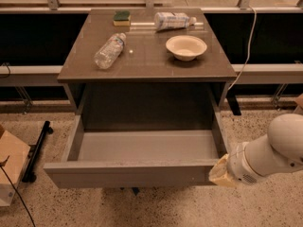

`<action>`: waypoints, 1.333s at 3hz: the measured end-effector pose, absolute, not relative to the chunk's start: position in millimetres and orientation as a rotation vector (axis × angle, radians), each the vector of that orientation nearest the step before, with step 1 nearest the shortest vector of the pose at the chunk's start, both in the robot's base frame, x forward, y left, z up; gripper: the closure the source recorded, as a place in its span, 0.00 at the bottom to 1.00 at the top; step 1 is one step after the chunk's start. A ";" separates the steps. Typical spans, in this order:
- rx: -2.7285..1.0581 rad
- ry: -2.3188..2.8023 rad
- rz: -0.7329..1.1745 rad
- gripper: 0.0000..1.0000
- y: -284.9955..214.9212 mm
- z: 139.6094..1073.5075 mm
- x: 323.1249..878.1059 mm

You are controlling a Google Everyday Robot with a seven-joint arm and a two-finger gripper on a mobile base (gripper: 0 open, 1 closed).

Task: Close top drawer

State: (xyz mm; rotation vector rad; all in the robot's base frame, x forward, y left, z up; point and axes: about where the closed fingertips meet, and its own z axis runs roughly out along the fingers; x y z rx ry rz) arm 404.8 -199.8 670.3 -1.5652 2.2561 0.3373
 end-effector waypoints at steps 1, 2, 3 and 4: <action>-1.511 2.184 0.262 1.00 -191.7 674.0 426.1; -1.504 2.178 0.257 1.00 -191.5 673.9 430.0; -1.449 2.136 0.216 1.00 -190.1 673.1 458.5; -1.444 2.133 0.213 1.00 -190.0 672.6 460.0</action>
Offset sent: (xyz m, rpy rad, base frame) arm 0.1079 0.0139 0.0143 0.0800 -0.3845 -0.1134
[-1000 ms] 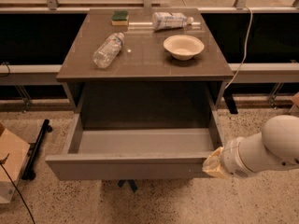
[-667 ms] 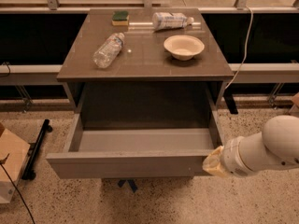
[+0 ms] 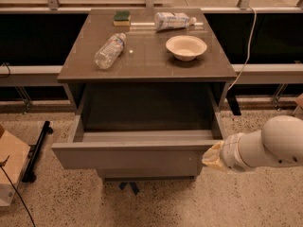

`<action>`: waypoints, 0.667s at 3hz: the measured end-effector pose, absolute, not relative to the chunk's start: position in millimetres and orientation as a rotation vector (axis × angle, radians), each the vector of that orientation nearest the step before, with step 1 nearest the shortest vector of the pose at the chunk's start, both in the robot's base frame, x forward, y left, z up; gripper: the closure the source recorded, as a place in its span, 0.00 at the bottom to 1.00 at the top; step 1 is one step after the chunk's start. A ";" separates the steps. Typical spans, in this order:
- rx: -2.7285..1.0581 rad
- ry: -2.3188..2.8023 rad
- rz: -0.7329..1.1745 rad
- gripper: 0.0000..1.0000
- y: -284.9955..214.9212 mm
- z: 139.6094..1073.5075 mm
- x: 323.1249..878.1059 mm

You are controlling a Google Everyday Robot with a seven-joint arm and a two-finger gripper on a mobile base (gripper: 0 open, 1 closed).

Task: Close top drawer

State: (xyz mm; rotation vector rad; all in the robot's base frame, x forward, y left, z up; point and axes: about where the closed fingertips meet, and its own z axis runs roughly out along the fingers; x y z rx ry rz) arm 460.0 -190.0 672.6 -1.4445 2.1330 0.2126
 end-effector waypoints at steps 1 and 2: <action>-1.370 2.087 0.158 1.00 -188.2 664.4 483.3; -1.332 2.057 0.126 1.00 -188.1 659.2 504.3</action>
Offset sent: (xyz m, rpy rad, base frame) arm 0.1220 0.0007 -0.0302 0.0769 -0.2925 -0.1366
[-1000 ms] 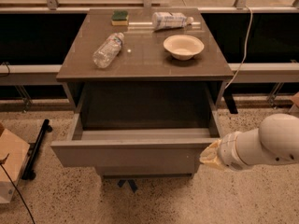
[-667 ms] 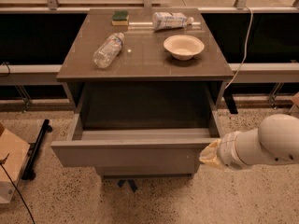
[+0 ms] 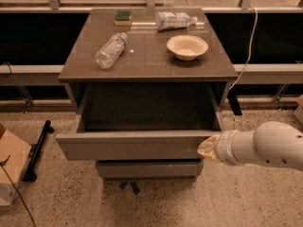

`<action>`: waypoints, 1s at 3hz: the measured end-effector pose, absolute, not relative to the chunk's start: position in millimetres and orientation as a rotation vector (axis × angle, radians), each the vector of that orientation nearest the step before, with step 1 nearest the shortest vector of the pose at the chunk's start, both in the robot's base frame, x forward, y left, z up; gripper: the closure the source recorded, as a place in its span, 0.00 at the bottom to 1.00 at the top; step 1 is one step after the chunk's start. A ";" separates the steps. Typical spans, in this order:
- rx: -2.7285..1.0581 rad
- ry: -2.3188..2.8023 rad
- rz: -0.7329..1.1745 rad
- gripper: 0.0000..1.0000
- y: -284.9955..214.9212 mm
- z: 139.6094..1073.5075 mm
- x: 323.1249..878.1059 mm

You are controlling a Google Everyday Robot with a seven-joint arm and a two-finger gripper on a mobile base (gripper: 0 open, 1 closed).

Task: Close top drawer

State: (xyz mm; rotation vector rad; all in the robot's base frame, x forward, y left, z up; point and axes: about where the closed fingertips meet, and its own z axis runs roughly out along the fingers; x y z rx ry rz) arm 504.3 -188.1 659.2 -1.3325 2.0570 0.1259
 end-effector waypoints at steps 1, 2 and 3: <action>-1.285 2.022 0.090 1.00 -188.3 653.3 538.7; -1.272 2.013 0.081 0.86 -188.4 651.8 547.6; -1.230 1.982 0.063 0.55 -189.8 652.6 582.4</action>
Offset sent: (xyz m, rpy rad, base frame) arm 0.1278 -0.0082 -0.0032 0.0651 -0.1955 -0.1022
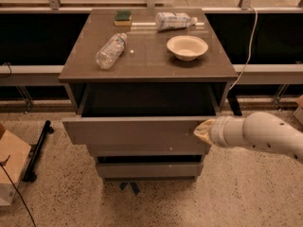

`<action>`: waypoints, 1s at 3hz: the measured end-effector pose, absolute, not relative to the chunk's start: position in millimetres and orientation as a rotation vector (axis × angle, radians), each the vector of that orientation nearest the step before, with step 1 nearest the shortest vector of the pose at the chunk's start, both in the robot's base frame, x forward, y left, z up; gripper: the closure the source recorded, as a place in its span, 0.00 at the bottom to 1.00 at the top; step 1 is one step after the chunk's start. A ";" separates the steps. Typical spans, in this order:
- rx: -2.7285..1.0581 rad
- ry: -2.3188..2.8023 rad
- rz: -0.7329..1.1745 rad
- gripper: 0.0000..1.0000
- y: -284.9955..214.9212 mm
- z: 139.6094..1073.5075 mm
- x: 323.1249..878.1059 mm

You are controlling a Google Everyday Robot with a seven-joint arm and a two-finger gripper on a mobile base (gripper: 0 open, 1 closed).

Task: Close top drawer

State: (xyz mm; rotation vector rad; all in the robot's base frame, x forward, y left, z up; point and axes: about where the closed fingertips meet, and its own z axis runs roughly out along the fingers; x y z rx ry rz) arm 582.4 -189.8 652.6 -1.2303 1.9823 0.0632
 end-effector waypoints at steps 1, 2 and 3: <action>-1.230 1.982 0.063 0.32 -189.8 652.6 582.6; -1.199 1.956 0.054 0.00 -191.1 656.2 613.3; -1.199 1.956 0.054 0.00 -191.1 656.2 613.3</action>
Offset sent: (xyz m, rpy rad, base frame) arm 0.0839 -0.0079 0.0113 0.0491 -0.0918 -0.0409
